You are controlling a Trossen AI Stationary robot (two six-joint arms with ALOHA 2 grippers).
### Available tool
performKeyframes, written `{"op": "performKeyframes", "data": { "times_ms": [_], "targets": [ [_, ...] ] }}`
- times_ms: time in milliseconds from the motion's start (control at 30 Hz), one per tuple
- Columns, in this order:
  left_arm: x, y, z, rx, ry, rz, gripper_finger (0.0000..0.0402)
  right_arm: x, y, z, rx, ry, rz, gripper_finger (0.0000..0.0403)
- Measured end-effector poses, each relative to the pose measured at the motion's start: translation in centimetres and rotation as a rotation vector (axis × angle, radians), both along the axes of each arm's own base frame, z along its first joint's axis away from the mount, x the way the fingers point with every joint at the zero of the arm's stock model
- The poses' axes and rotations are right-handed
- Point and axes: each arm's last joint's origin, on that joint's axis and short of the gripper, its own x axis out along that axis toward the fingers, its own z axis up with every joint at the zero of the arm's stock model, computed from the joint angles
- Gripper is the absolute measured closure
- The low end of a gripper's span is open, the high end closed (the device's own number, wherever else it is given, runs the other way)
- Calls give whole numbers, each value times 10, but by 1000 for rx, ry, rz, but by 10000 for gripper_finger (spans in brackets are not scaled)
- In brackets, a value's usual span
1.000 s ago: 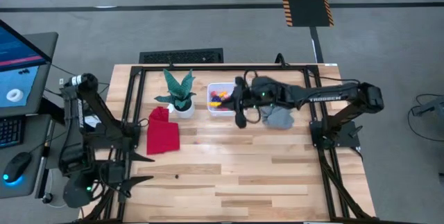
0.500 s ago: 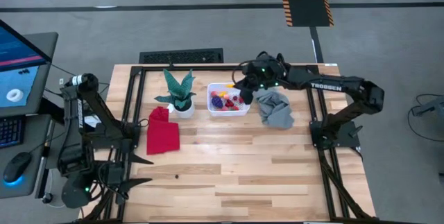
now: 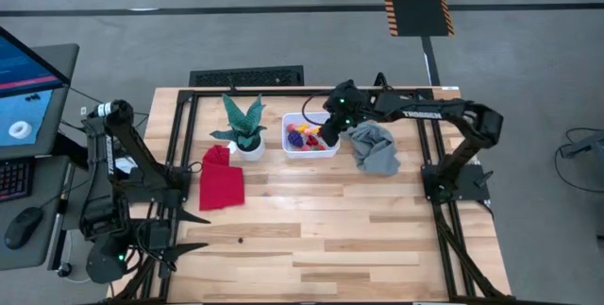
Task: Pick and placing Produce into tupperware
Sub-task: Put the yellow corn into the white bin
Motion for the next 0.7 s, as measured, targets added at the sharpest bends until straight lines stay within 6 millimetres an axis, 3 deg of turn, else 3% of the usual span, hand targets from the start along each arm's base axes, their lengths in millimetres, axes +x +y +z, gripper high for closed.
{"op": "performKeyframes", "data": {
  "times_ms": [267,700],
  "targets": [
    [0,-1,-1,-28,37,-28,181,10,-17,-29,45,71,-43,358],
    [0,-1,-2,-21,40,-27,181,18,-18,-28,20,25,-39,309]
  ]
}}
